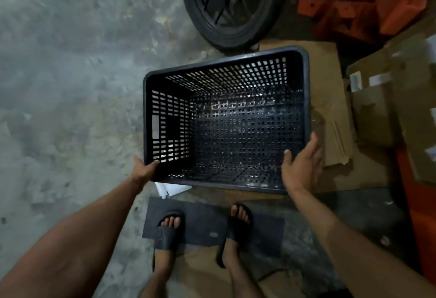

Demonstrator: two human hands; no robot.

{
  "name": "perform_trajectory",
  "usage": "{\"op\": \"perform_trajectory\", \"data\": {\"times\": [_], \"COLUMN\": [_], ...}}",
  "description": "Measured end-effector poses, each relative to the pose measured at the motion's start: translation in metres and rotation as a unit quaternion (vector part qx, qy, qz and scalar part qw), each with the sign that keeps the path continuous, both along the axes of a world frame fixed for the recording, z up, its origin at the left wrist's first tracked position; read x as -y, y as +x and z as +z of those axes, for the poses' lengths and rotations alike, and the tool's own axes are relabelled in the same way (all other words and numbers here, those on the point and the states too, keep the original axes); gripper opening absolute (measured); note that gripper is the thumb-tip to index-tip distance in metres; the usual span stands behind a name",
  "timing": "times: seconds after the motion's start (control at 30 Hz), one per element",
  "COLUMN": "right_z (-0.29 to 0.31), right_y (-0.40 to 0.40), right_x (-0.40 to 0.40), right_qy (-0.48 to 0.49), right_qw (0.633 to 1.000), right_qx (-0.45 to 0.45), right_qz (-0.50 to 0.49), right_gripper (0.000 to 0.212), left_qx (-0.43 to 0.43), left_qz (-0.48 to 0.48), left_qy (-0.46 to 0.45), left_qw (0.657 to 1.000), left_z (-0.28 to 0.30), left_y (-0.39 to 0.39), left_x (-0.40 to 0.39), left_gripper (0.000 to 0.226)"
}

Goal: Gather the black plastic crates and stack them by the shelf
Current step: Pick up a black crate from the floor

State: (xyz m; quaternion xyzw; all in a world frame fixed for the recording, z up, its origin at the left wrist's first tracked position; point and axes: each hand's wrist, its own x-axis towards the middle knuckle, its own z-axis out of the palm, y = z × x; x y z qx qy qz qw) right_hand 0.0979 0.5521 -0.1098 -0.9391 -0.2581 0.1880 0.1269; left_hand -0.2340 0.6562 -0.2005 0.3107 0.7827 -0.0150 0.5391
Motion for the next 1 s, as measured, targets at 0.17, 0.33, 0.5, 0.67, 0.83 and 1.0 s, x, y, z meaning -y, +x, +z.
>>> {"op": "perform_trajectory", "data": {"times": [0.17,0.33,0.5,0.67,0.83,1.0], "right_z": [-0.009,0.023,0.096,0.214,0.354,0.482], "right_y": [-0.002,0.018,0.017,-0.005,-0.025,-0.036], "right_x": [0.000,-0.003,0.000,0.044,0.114,0.182], "right_qy": [0.048,0.108,0.098,0.119,0.159,0.214], "right_qw": [0.996,0.987,0.978,0.967,0.956,0.945], "right_qx": [0.077,-0.059,-0.082,-0.109,-0.122,-0.086], "right_qz": [-0.015,-0.107,-0.162,-0.198,-0.214,-0.231], "right_gripper": [0.054,0.033,0.028,0.028,0.015,0.014], "left_qx": [-0.023,-0.050,-0.060,-0.095,-0.087,0.000], "left_qz": [-0.018,0.019,0.031,-0.006,-0.041,-0.071], "left_qy": [0.033,0.084,0.160,0.195,0.270,0.366], "left_qw": [0.999,0.995,0.985,0.976,0.958,0.928], "left_z": [-0.153,-0.062,0.080,0.218,0.369,0.513], "left_y": [-0.063,-0.028,-0.007,-0.020,-0.019,0.000], "left_x": [0.010,0.008,-0.007,-0.014,-0.021,-0.020], "left_gripper": [0.045,0.041,0.030,0.030,0.017,0.013]}}
